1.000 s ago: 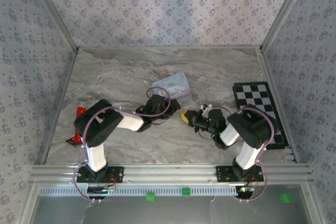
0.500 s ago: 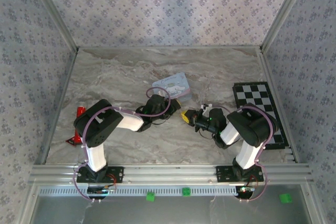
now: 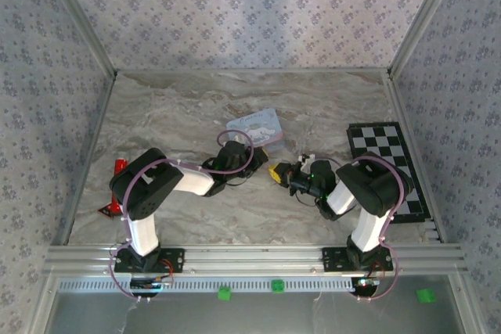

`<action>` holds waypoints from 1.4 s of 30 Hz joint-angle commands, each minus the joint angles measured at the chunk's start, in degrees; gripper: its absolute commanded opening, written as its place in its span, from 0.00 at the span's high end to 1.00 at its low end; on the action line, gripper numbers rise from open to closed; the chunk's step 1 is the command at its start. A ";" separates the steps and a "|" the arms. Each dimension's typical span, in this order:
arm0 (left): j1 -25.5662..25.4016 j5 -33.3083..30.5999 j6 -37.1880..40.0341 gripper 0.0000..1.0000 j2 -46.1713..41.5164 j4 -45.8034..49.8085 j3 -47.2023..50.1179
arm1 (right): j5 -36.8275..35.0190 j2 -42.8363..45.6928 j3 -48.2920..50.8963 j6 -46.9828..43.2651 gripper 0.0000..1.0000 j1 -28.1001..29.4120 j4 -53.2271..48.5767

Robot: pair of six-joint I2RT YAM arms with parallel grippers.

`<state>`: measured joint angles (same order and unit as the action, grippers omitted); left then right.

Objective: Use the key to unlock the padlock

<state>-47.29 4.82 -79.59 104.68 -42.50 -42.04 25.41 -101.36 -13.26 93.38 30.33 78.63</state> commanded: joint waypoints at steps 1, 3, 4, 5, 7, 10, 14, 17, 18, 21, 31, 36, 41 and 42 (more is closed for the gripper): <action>-2.00 4.72 -0.70 0.99 -2.46 -1.97 -1.19 | -1.67 0.14 -2.96 -1.17 1.00 1.14 0.95; -2.04 4.73 -0.65 0.99 -2.38 -1.88 -1.37 | -1.68 0.63 -3.55 -1.33 1.00 1.17 0.87; -2.11 4.70 -0.65 0.99 -2.38 -1.72 -1.37 | -1.60 0.66 -3.55 -1.43 1.00 0.94 0.91; -2.19 4.68 -0.57 0.99 -2.34 -1.47 -1.46 | -1.52 0.81 -3.50 -1.70 1.00 0.32 0.87; -2.20 4.78 -0.56 0.99 -2.23 -1.18 -1.55 | -1.34 0.64 -3.27 -1.87 1.00 -0.48 0.44; -2.45 4.68 -0.48 0.99 -2.20 -1.01 -1.54 | -1.24 0.50 -3.84 -2.24 1.00 0.04 -0.51; -2.51 4.58 -0.61 0.99 -1.94 -1.09 -1.70 | -2.55 1.51 -5.88 -4.98 1.00 3.91 -6.19; -2.50 4.83 -0.65 0.99 -2.02 -1.02 -1.75 | -3.03 1.84 -5.10 -6.86 1.00 3.01 -7.51; -2.50 4.86 -0.57 0.99 -2.11 -0.88 -1.73 | -3.24 2.27 -4.65 -7.98 1.00 2.30 -8.54; -2.53 4.94 -0.55 0.99 -2.44 -0.74 -1.52 | -3.53 3.70 -4.07 -10.55 1.00 0.68 -12.25; -2.85 4.98 -0.56 1.00 -2.38 -0.84 -1.81 | 0.92 -1.44 -5.68 -7.45 1.00 -1.20 -3.20; -2.94 5.11 -0.30 1.00 -2.81 0.14 -2.10 | -1.16 1.15 -5.73 -11.73 1.00 0.26 -8.08; -3.08 5.11 -0.21 1.00 -2.64 0.49 -2.52 | -2.77 5.58 -6.67 -18.99 1.00 0.29 -18.01; -3.19 5.11 -0.21 1.00 -2.57 0.55 -2.67 | -2.90 6.37 -6.78 -19.75 1.00 0.37 -18.71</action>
<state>-47.35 2.28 -79.18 104.64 -40.64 -42.46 25.76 -97.41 -17.32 79.85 30.15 65.04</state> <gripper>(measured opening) 0.161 0.051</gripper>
